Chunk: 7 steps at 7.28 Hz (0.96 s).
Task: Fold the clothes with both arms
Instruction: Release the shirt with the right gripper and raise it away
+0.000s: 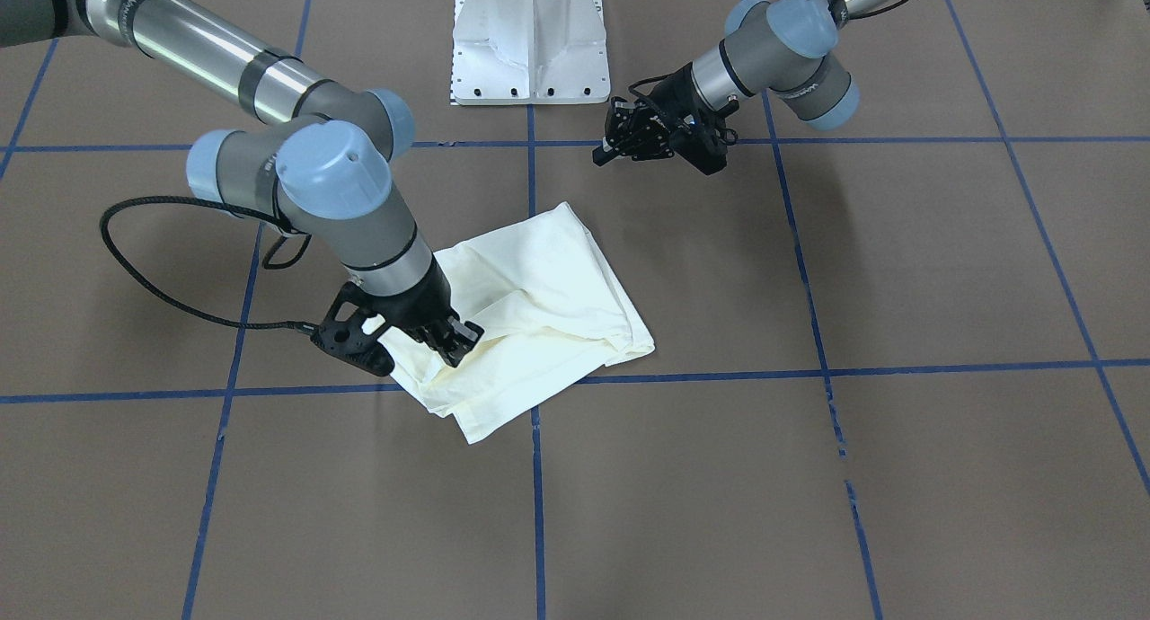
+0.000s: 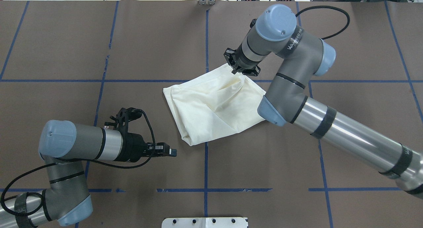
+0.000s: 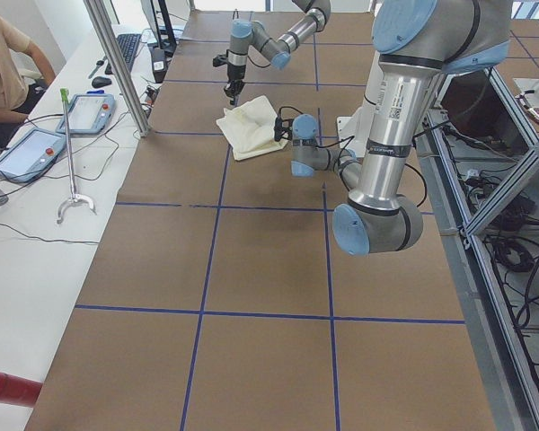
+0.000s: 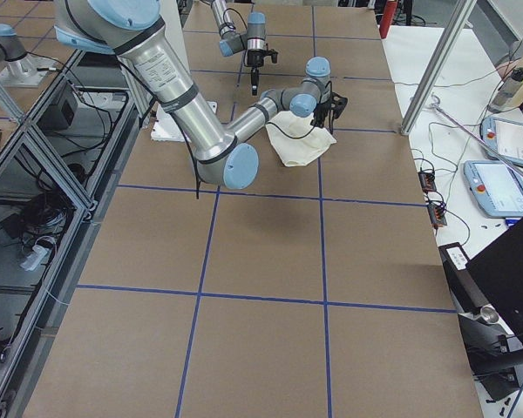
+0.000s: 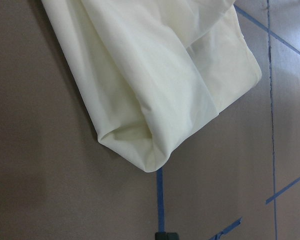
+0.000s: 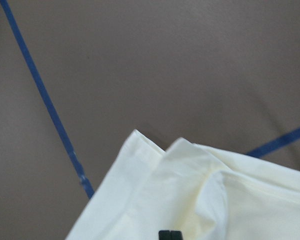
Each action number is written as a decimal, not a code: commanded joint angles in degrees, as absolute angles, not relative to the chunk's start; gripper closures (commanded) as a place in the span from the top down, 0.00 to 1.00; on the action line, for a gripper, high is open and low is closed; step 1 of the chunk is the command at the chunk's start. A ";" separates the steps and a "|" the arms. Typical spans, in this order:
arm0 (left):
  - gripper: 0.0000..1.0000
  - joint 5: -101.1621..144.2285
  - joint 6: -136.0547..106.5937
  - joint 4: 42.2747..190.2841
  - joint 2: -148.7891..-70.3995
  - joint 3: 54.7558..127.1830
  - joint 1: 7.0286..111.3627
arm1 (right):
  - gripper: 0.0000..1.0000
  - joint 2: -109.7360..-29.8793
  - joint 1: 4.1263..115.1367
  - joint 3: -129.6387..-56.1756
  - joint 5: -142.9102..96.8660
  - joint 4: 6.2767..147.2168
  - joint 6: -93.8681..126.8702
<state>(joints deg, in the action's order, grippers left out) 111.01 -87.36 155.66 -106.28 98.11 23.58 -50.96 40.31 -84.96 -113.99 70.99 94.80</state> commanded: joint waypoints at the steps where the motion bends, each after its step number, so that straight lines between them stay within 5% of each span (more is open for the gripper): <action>1: 0.00 111.01 -87.45 155.57 -106.43 98.00 24.08 | 0.00 -55.28 36.75 -89.40 -116.88 73.30 93.00; 7: 0.00 111.09 -90.08 155.65 -106.44 98.17 24.17 | 0.00 -50.19 38.58 -77.52 -120.67 72.95 84.82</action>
<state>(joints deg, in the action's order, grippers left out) 111.09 -89.62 155.65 -106.47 98.10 24.18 -50.75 38.51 -78.70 -120.40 72.99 85.37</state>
